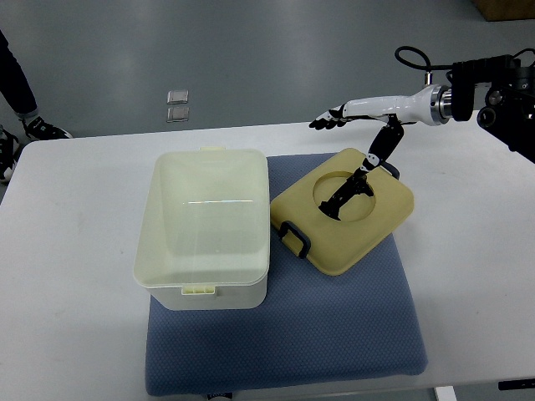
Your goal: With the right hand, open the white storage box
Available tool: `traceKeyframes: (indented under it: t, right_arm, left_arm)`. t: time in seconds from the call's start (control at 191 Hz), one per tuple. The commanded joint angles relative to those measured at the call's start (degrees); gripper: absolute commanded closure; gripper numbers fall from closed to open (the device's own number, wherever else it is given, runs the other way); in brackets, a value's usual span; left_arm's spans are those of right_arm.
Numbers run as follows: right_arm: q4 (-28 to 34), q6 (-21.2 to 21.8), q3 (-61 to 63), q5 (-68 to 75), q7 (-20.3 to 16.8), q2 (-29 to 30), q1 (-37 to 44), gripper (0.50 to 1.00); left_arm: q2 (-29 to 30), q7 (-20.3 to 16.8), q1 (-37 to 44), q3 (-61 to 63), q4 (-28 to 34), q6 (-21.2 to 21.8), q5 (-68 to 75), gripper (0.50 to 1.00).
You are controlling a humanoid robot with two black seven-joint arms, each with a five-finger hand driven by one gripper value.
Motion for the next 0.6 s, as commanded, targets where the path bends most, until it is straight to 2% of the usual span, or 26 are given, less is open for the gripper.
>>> traceKeyframes:
  t: [0.0, 0.11, 0.325, 0.466, 0.597]
  right_arm:
    - [-1.5, 0.6, 0.2, 8.8, -3.2, 0.4, -0.1, 0.572]
    - [-5.5, 0.6, 0.1, 22.4, -5.7, 1.2, -0.6, 0.572]
    - [-13.2, -2.7, 0.1, 49.2, -6.8, 4.1, -3.2, 0.572]
    - [-15.0, -4.1, 0.0, 61.7, -12.1, 6.0, -4.5, 0.572]
    - [-15.2, -7.7, 0.0, 71.6, -15.5, 8.0, -5.9, 0.572]
  left_arm:
    - [0.0, 0.0, 0.0, 0.0, 0.0, 0.0, 0.0, 0.5]
    - [0.0, 0.0, 0.0, 0.0, 0.0, 0.0, 0.0, 0.5]
    - [0.0, 0.0, 0.0, 0.0, 0.0, 0.0, 0.0, 0.5]
    - [0.0, 0.0, 0.0, 0.0, 0.0, 0.0, 0.0, 0.5]
    - [0.0, 0.0, 0.0, 0.0, 0.0, 0.0, 0.0, 0.5]
